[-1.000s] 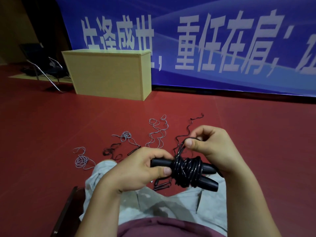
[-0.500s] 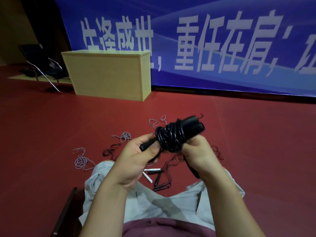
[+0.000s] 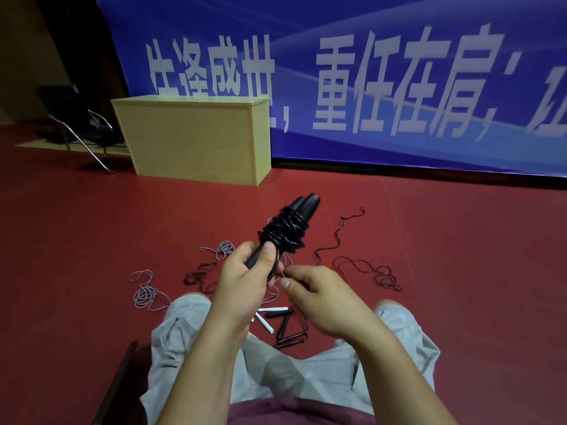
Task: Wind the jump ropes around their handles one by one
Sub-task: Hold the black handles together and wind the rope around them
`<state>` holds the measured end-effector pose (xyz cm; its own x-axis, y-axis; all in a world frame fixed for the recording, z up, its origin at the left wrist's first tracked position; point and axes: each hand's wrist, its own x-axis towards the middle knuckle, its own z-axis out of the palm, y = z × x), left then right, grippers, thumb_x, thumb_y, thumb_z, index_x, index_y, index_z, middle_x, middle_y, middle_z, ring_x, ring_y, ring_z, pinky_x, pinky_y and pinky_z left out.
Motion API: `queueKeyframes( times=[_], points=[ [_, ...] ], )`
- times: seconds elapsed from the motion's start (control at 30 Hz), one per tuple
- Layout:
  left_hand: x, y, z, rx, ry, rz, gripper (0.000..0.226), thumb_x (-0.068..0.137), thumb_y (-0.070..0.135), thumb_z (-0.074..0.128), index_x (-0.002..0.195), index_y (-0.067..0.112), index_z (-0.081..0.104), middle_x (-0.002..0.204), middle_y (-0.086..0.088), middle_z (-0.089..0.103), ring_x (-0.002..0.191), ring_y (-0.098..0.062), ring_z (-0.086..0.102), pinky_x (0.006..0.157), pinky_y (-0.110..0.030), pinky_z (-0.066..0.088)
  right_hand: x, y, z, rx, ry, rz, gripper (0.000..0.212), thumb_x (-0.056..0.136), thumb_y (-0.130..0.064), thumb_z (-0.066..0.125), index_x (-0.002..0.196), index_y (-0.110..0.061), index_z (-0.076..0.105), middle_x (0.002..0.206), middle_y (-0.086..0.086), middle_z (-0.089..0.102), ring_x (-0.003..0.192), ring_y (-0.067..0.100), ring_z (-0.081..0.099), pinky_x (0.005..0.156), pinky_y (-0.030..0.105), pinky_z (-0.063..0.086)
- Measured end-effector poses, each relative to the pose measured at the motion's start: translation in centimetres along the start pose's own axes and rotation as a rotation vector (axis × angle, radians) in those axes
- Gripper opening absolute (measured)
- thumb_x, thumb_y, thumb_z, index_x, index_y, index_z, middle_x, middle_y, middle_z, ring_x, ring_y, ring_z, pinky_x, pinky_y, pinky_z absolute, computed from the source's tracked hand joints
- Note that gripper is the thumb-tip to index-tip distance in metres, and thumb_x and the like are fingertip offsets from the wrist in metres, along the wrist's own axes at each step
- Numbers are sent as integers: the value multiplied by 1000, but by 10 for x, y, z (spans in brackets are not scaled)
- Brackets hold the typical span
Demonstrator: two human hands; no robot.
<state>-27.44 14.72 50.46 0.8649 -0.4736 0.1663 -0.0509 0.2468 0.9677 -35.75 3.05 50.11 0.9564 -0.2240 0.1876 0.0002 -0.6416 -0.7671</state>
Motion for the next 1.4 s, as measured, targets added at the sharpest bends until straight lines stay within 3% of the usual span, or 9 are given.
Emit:
queueKeyframes(
  times=[0.07,0.23,0.4,0.57,0.83,1.0,1.1,1.23,1.4],
  points=[
    [4,-7,-3,105,95,9,25,99,23,56,78,10,56,60,0,58,50,-10,46,53,-25,42,1,-1,2,-105,6,-10,18,98,-28,52,89,-20,65,54,-4,46,50,7,38,53,27,37],
    [9,-18,-14,379,220,24,35,91,42,64,71,14,58,60,0,58,55,-18,49,59,-34,40,1,-2,-3,-152,106,89,39,92,-41,60,58,-24,52,46,-7,49,47,4,45,49,20,34],
    [11,-18,-16,609,301,45,24,91,38,65,82,16,59,70,2,61,65,-15,56,57,-29,38,-4,-3,-6,-242,126,19,36,94,-41,55,72,-12,55,57,7,51,56,18,45,55,34,36],
    [10,-19,-15,623,291,55,20,84,32,76,79,20,61,71,4,63,66,-13,57,57,-28,39,-7,-8,-14,-273,205,-25,17,92,-37,60,95,-24,71,66,-2,64,64,14,55,63,32,44],
    [7,-16,-15,458,65,-24,17,74,11,85,75,16,68,65,1,65,58,-8,54,58,-24,45,-11,-15,-22,-46,329,13,5,76,-32,81,77,-28,77,67,-16,71,64,2,66,58,25,50],
    [3,-1,-23,330,-216,-100,16,79,-1,76,86,13,76,83,-9,75,77,-14,66,76,-29,52,-12,-15,-27,40,356,-7,11,73,-27,84,70,-32,75,62,-18,69,60,1,65,55,21,50],
    [0,6,-25,114,-288,-148,17,70,6,68,85,9,75,75,-6,70,69,-11,62,66,-19,48,-12,-17,-27,110,398,-50,11,74,-29,84,71,-31,74,64,-15,69,60,3,65,57,25,51],
    [-1,7,-17,-128,-284,-148,27,65,20,74,89,8,76,90,-14,68,87,-24,63,82,-34,48,-8,-17,-16,154,586,-55,8,76,-29,82,73,-27,75,65,-16,69,63,1,64,60,16,46],
    [-3,6,-1,-187,-179,-133,21,71,21,71,90,14,76,93,-9,71,88,-19,65,84,-33,48,-2,-18,2,436,788,45,10,80,-29,79,73,-24,73,64,-8,69,59,5,60,62,25,49]
  ],
)
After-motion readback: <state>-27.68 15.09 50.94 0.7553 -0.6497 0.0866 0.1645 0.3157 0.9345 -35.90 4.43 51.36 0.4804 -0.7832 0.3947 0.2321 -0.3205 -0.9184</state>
